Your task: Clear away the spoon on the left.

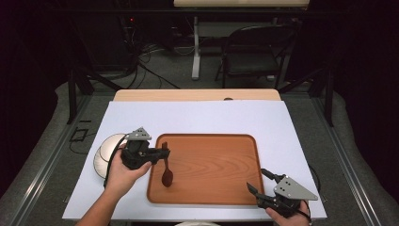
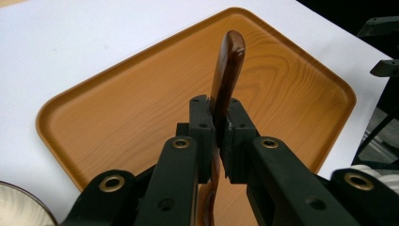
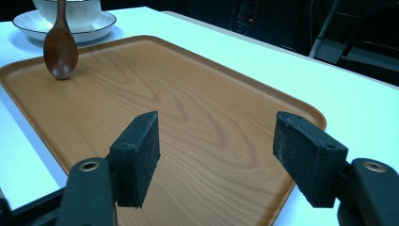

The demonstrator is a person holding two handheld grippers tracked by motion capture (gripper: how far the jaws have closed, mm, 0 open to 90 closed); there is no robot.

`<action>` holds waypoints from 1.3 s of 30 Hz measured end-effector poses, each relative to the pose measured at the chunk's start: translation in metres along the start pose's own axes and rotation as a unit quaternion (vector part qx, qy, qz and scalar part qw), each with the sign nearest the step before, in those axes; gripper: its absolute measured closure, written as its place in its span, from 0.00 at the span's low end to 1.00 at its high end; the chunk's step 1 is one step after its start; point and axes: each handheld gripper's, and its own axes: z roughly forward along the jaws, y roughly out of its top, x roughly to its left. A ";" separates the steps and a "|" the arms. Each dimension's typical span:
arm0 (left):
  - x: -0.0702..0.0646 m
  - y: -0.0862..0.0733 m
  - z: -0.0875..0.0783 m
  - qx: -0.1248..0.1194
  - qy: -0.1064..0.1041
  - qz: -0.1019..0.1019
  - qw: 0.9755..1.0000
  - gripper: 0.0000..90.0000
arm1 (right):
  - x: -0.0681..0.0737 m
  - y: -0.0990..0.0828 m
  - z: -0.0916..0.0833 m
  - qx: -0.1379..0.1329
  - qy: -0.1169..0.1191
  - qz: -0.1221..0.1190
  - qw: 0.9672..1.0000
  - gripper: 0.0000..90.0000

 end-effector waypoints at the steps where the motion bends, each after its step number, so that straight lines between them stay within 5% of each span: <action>1: 0.002 0.000 0.001 0.000 -0.002 -0.004 1.000 0.94 | 0.000 0.000 0.000 0.000 0.000 0.001 1.000 0.35; 10: 0.017 0.001 0.009 -0.001 -0.024 -0.033 0.999 0.94 | -0.001 -0.001 0.001 0.000 0.000 0.003 1.000 0.35; 17: 0.030 -0.001 0.017 -0.012 -0.016 -0.062 0.998 0.92 | 0.000 0.000 0.000 -0.001 -0.001 0.002 1.000 0.35; 24: 0.048 -0.004 0.027 -0.017 -0.011 -0.110 0.994 0.90 | 0.000 0.000 0.001 0.000 0.000 0.002 1.000 0.35; 39: 0.076 -0.010 0.055 -0.008 0.005 -0.173 0.985 0.86 | -0.001 0.000 0.000 -0.001 0.000 0.001 1.000 0.35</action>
